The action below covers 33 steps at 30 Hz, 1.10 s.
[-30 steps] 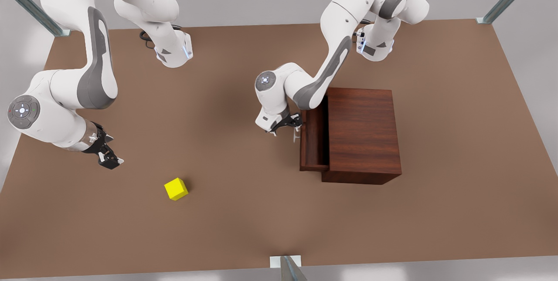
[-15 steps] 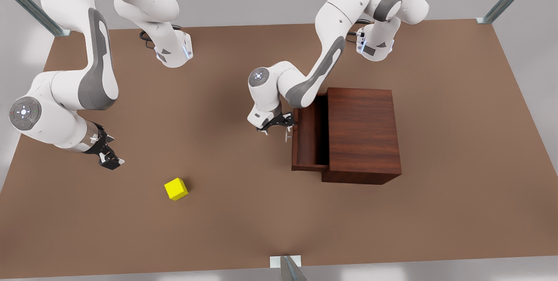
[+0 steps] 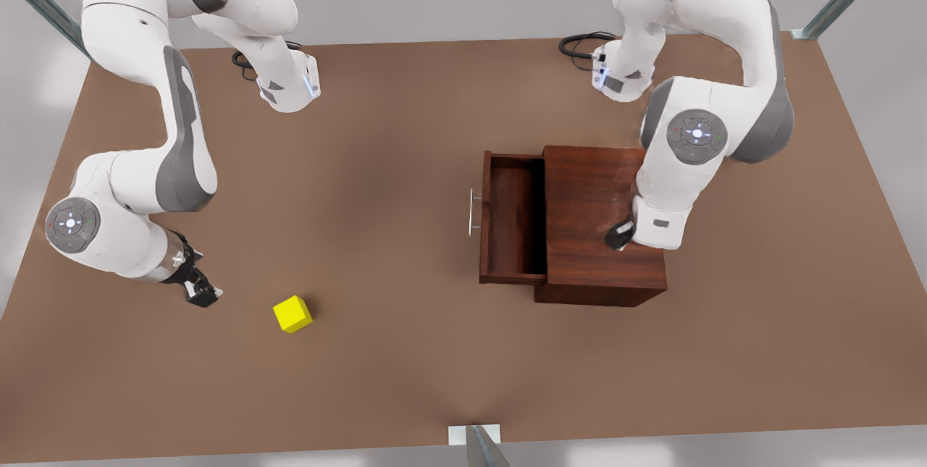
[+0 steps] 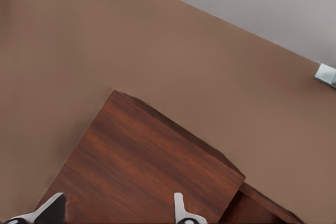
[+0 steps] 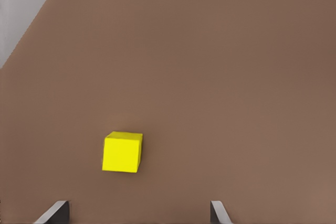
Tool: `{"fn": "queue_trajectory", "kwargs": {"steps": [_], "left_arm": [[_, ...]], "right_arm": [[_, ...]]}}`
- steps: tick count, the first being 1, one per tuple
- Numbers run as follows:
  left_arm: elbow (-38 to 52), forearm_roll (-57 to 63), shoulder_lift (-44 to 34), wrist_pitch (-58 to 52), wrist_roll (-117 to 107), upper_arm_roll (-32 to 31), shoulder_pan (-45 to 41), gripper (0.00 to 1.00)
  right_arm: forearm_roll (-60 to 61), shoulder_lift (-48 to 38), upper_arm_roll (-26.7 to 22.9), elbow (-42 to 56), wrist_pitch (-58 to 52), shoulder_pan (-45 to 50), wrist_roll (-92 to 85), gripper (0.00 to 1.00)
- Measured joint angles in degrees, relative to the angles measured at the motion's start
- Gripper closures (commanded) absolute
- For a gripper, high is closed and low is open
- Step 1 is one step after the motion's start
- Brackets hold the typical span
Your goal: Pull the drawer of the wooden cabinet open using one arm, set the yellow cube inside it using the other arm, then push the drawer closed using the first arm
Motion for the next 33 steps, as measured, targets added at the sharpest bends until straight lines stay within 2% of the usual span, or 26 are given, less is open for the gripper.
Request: {"fn": "queue_trajectory", "kwargs": {"steps": [1, 4, 11, 16, 23, 33], "left_arm": [[-6.08, -2.06, -4.43, 0.82, 2.49, 0.02, 4.26, 0.00], [-10.52, -6.62, -8.26, 1.22, 8.71, 0.38, 6.78, 0.00], [-8.89, -6.90, -8.20, 1.07, 19.80, 0.82, 4.67, 0.00], [-8.71, -6.90, -8.42, 0.82, 25.37, 0.82, 5.35, 0.00], [-8.79, -6.54, -8.52, 0.28, 30.94, 0.80, 5.19, 0.00], [-8.88, -6.34, -8.61, -0.44, 35.82, 0.68, 5.14, 0.00]], "right_arm": [[-0.50, 1.80, -0.07, 1.36, 0.39, 0.60, 0.05, 0.00], [-1.40, 6.49, -0.15, 1.70, 4.25, 1.00, 0.45, 0.00], [0.11, 13.28, -0.11, -8.69, 20.94, 2.36, 1.94, 0.00], [1.36, 14.19, -0.20, -10.53, 28.45, 2.45, 3.52, 0.00], [-0.27, 14.46, -2.01, -10.21, 30.85, 5.63, 5.13, 0.00], [-6.65, 17.13, -2.17, -9.97, 29.43, 5.84, 6.19, 0.00]]}}
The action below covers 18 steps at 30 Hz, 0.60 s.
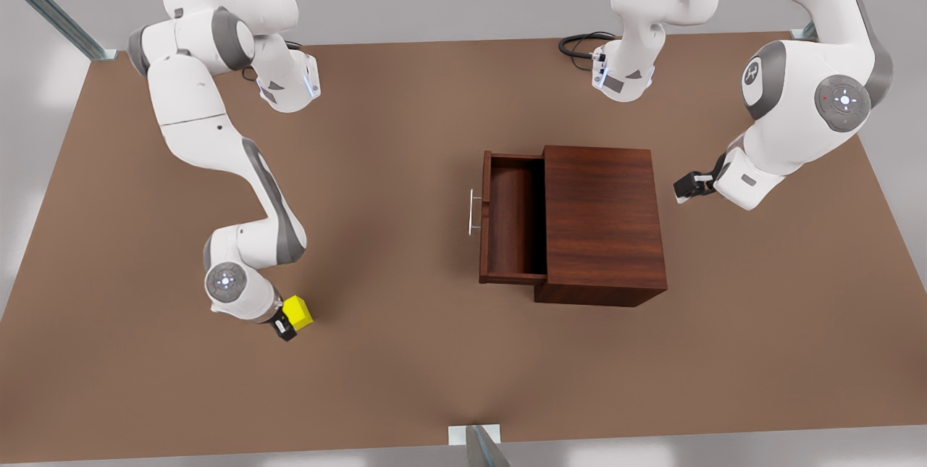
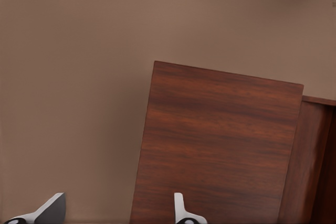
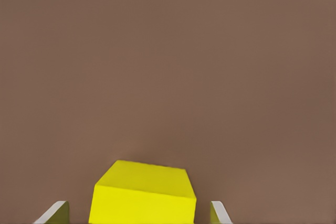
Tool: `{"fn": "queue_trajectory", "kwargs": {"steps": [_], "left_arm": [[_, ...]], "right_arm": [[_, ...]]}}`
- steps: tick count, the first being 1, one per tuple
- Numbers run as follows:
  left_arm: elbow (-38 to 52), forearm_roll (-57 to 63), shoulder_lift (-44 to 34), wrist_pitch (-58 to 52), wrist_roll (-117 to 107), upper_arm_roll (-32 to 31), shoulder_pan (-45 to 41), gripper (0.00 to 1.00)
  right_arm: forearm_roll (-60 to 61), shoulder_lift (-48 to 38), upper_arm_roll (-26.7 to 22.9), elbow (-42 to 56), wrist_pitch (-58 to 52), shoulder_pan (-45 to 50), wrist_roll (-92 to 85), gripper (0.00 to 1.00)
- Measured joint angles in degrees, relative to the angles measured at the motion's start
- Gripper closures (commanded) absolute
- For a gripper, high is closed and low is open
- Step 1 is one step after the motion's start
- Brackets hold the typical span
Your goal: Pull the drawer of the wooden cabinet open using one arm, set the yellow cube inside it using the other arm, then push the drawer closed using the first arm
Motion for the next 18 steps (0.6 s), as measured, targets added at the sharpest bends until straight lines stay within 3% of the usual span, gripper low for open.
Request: {"fn": "queue_trajectory", "kwargs": {"steps": [15, 18], "left_arm": [[-0.24, 0.43, -0.34, -1.11, 2.82, -0.54, -1.00, 0.00], [-0.16, 0.83, -0.34, -1.43, 2.82, -0.55, -1.96, 0.00]], "right_arm": [[-2.56, 3.71, -0.04, 0.52, 0.72, 0.38, 1.15, 0.00], [-2.43, 3.53, -0.02, 0.86, 0.97, 0.32, 1.33, 0.08]]}}
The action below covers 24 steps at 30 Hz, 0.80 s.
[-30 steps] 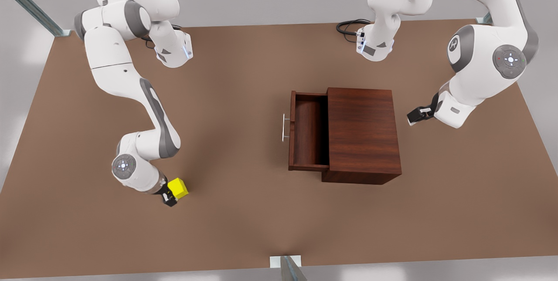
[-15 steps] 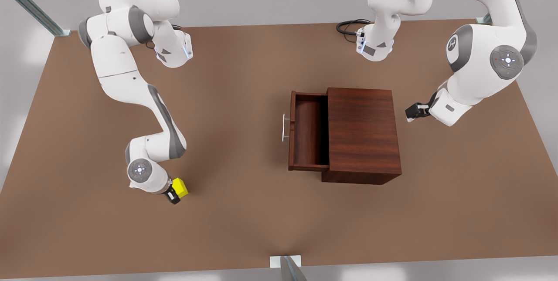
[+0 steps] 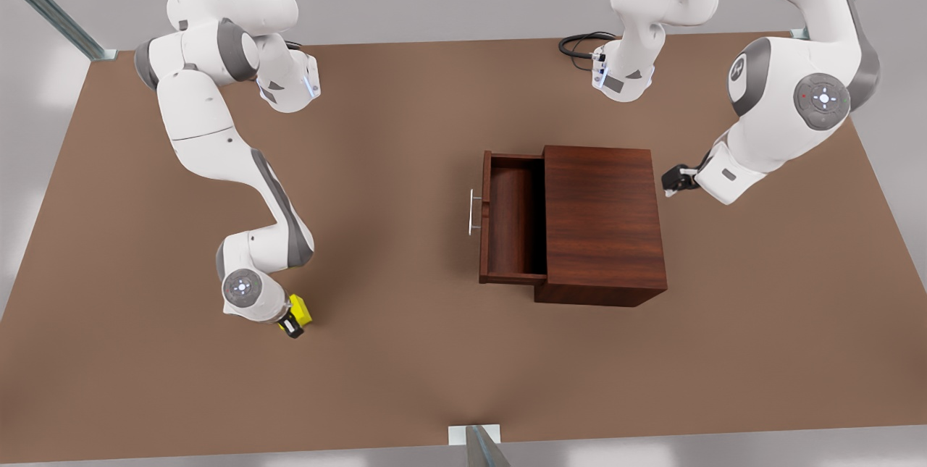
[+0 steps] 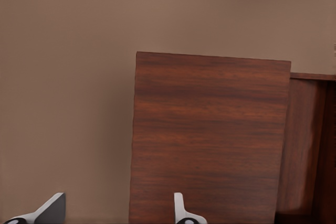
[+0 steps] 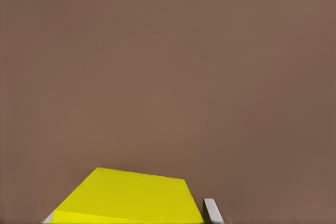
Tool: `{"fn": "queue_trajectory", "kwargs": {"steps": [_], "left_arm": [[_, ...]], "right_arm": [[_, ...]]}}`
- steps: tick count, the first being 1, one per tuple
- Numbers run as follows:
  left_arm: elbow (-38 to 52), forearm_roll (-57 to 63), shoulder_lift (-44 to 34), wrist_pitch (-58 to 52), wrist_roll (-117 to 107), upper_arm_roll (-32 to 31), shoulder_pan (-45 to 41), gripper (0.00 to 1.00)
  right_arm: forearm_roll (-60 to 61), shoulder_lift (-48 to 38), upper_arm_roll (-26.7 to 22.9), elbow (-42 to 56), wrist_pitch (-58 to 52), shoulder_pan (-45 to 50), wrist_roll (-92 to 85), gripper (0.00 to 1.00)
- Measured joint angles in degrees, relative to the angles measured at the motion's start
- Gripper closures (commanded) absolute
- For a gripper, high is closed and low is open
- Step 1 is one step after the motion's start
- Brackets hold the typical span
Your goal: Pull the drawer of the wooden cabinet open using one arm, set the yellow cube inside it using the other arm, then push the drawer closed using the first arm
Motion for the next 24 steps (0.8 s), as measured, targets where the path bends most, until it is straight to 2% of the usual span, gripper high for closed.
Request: {"fn": "queue_trajectory", "kwargs": {"steps": [2, 12, 13, 16, 17, 20, 24], "left_arm": [[-0.01, 0.12, 0.07, -0.24, -0.07, -0.02, -0.08, 0.00], [0.06, 0.28, 0.03, -0.94, -0.51, 0.01, 0.43, 0.00], [0.05, 0.28, 0.01, -0.98, -0.54, -0.01, 0.42, 0.00], [0.05, 0.30, 0.03, -1.10, -0.63, -0.06, 0.22, 0.00], [0.05, 0.30, 0.04, -1.13, -0.65, -0.07, 0.04, 0.00], [0.15, 0.31, 0.13, -1.20, -0.71, 0.06, -0.47, 0.00], [0.32, 0.35, 0.40, -1.20, -0.77, 0.30, -0.23, 0.00]], "right_arm": [[0.16, -0.23, 0.10, 0.21, 0.08, 0.00, 0.11, 0.11], [0.12, -0.56, 0.66, 0.25, 0.23, -0.80, 0.49, 0.15], [0.06, -0.55, 0.67, 0.22, 0.24, -0.80, 0.54, 0.17], [0.06, -0.54, 0.67, 0.20, 0.38, -0.80, 0.61, 0.38], [0.11, -0.57, 0.67, 0.19, 0.46, -0.80, 0.60, 0.38], [0.54, -1.80, 0.86, -0.09, 0.43, -0.81, 0.51, 0.53], [1.17, -4.12, 1.51, -0.33, -0.68, -0.81, 0.38, 0.54]]}}
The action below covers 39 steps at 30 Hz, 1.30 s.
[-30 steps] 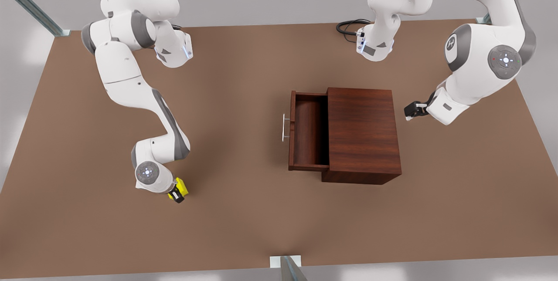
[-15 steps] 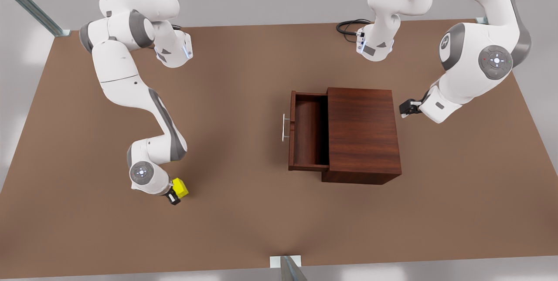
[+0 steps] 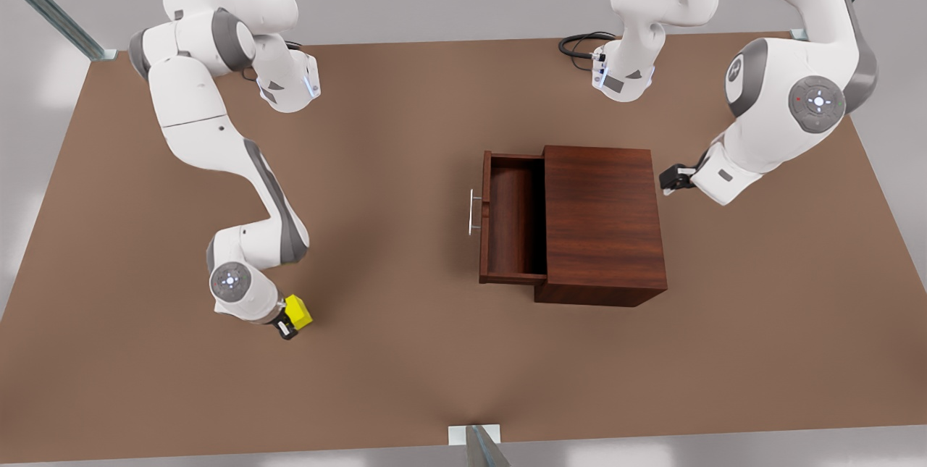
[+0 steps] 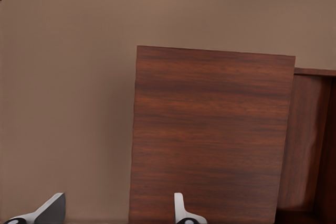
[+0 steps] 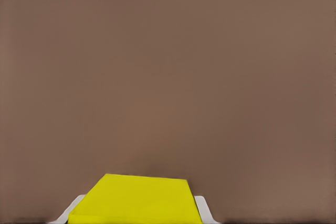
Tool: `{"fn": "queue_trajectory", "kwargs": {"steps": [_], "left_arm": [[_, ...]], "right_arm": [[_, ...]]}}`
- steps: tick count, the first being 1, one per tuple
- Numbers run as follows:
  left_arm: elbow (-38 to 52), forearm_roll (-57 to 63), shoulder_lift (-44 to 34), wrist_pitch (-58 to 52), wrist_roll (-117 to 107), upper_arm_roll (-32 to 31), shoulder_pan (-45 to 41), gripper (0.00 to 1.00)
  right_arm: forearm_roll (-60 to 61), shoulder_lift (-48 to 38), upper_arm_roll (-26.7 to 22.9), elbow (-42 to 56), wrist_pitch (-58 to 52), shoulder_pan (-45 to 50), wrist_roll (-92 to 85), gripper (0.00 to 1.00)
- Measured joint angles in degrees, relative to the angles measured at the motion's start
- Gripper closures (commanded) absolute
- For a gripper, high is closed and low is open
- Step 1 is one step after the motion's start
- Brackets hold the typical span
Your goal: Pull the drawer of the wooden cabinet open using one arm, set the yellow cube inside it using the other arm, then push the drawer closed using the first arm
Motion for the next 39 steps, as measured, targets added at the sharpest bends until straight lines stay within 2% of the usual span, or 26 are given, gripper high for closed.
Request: {"fn": "queue_trajectory", "kwargs": {"steps": [8, 16, 21, 29, 32, 39], "left_arm": [[0.01, 0.24, 0.17, 0.00, -0.10, -0.06, 0.11, 0.00], [-0.07, 0.43, 0.20, 0.00, -0.19, -0.08, 0.09, 0.00], [-0.06, 0.45, 0.20, 0.01, -0.23, -0.08, 0.10, 0.00], [-0.07, 0.43, 0.20, 0.00, -0.27, -0.14, 0.10, 0.00], [-0.07, 0.44, 0.20, 0.00, -0.29, -0.16, 0.07, 0.00], [-0.07, 0.45, 0.20, 0.00, -0.31, -0.24, 0.09, 0.00]], "right_arm": [[5.00, -8.80, 2.25, 0.33, -9.19, 2.73, 0.62, 0.53], [10.98, -14.58, 3.26, 3.37, -18.29, 14.06, 7.47, 0.53], [12.76, -15.10, 3.95, 8.02, -21.80, 19.57, 16.22, 0.53], [12.52, -8.91, 2.21, 19.87, -24.36, 28.80, 33.72, 0.52], [12.32, -5.68, -1.95, 23.61, -24.69, 34.33, 41.41, 0.52], [11.91, 0.74, -7.05, 30.49, -24.94, 43.13, 59.78, 0.52]]}}
